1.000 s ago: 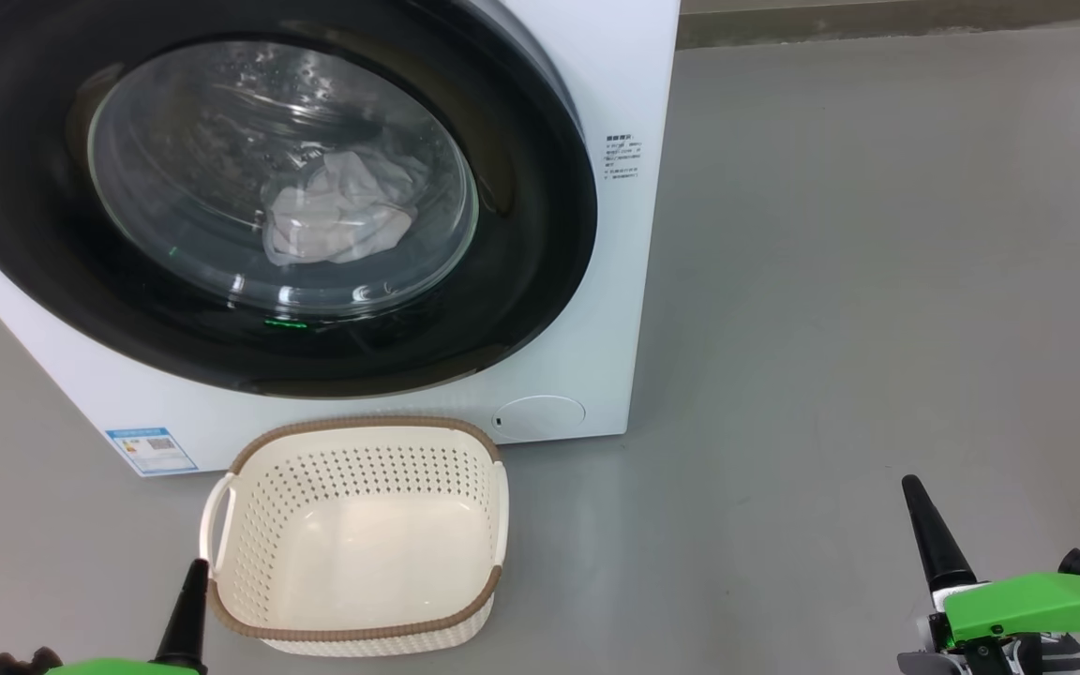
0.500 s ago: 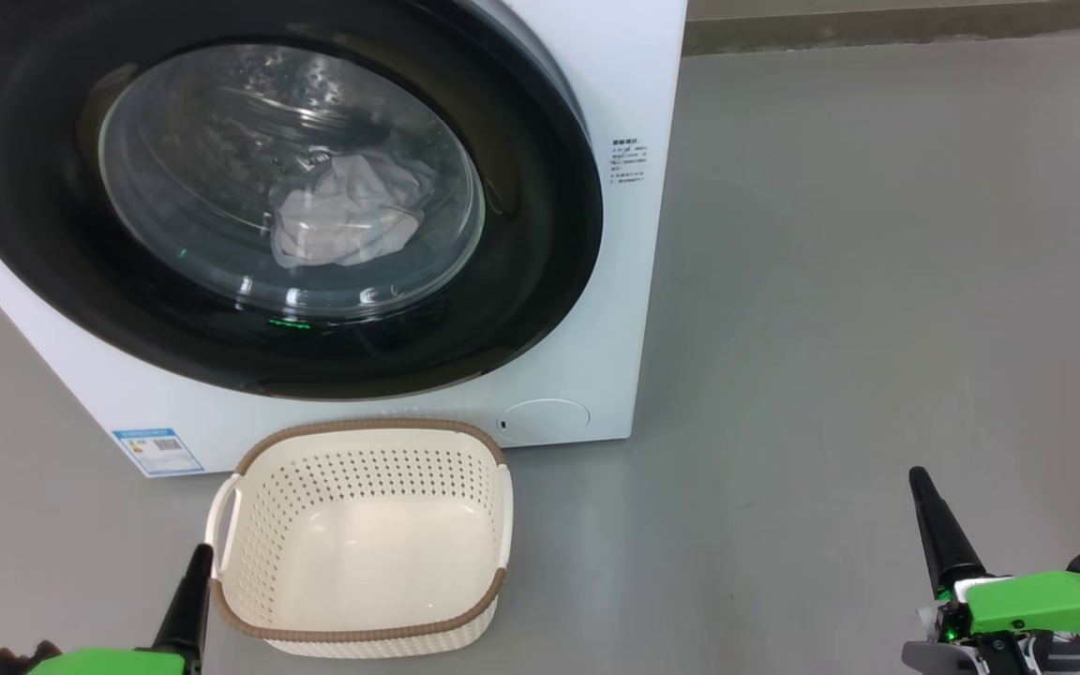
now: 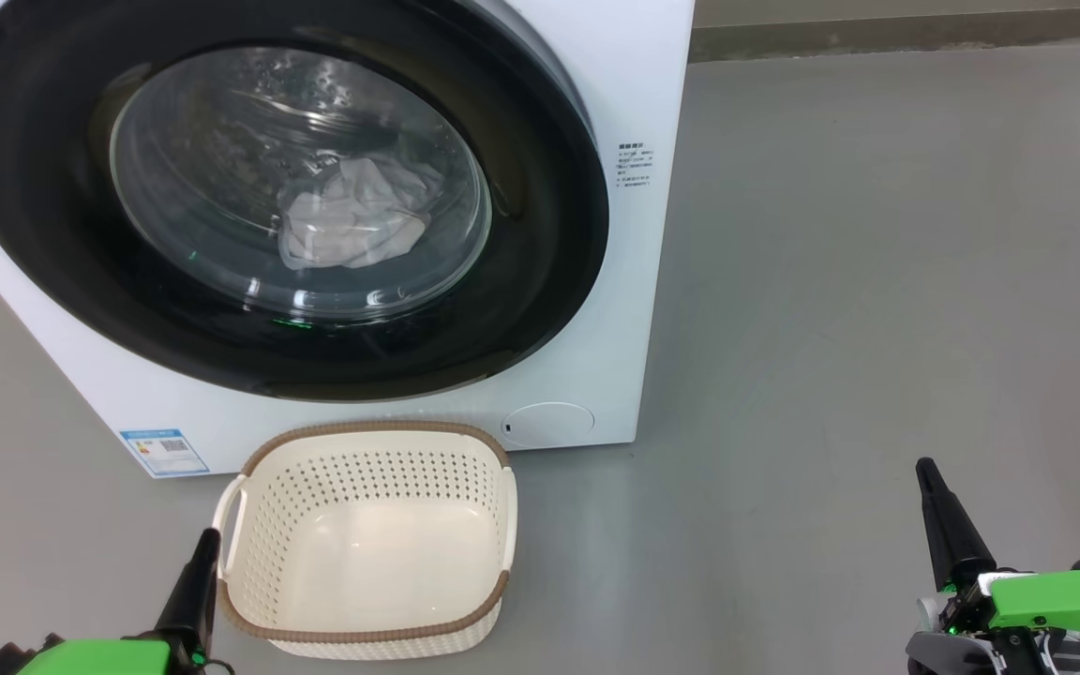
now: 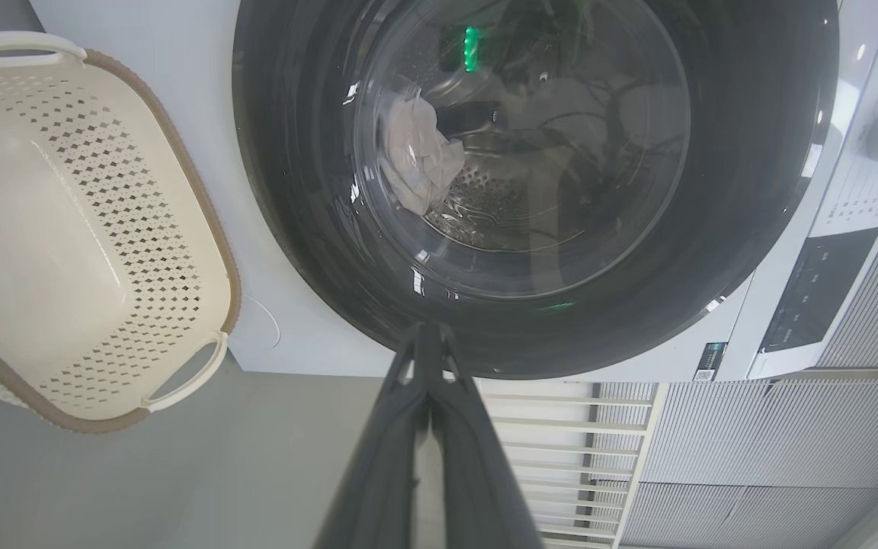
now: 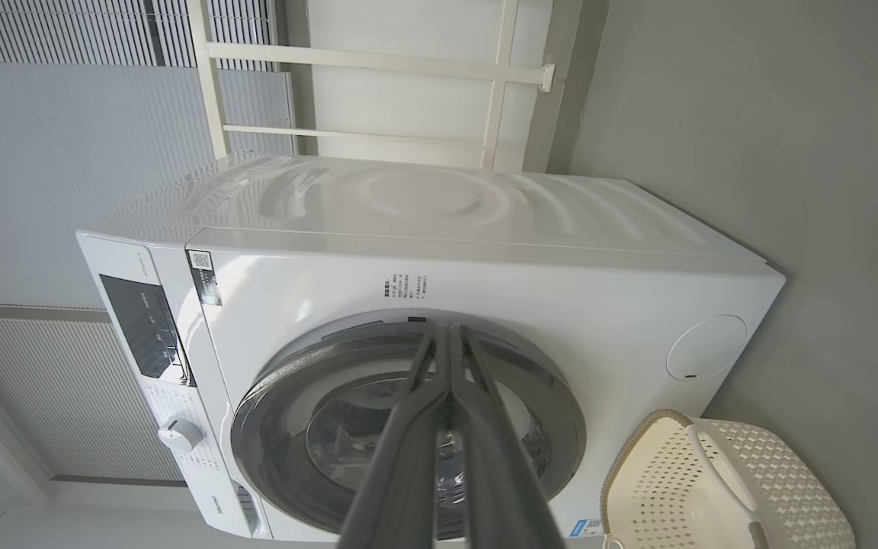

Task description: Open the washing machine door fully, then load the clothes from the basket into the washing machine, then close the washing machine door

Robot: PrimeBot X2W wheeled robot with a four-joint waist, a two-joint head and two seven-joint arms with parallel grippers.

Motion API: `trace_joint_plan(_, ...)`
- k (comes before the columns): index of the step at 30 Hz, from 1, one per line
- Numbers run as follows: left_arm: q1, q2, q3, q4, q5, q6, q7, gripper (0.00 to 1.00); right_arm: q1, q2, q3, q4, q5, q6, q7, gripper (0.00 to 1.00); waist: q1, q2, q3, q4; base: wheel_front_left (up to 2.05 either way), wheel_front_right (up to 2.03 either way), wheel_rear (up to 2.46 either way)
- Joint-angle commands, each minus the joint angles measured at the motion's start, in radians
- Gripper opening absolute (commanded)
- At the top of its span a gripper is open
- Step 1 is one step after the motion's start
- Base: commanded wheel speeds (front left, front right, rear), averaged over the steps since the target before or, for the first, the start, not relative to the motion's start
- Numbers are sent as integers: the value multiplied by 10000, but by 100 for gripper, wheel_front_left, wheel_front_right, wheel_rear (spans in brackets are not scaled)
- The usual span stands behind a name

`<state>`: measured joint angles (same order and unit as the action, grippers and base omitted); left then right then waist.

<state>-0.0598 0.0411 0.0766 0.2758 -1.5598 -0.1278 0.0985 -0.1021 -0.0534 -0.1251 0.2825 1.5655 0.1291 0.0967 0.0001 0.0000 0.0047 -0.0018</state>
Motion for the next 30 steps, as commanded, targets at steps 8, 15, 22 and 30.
trace_joint_plan(8,-483,91,381,-309,-481,-29,155,0,-59,26,110,-378,428,16,167,0,0,0,-16,18,0,0,0)
trace_joint_plan(15,-483,91,380,-309,-482,-29,154,0,-59,27,109,-378,427,16,168,0,0,0,-16,18,0,0,0)
trace_joint_plan(22,-482,91,379,-309,-483,-29,153,0,-59,27,108,-378,426,16,169,0,0,0,-16,18,0,0,0)
trace_joint_plan(30,-482,91,378,-309,-483,-29,152,0,-59,28,108,-378,426,16,169,0,0,0,-16,18,0,0,0)
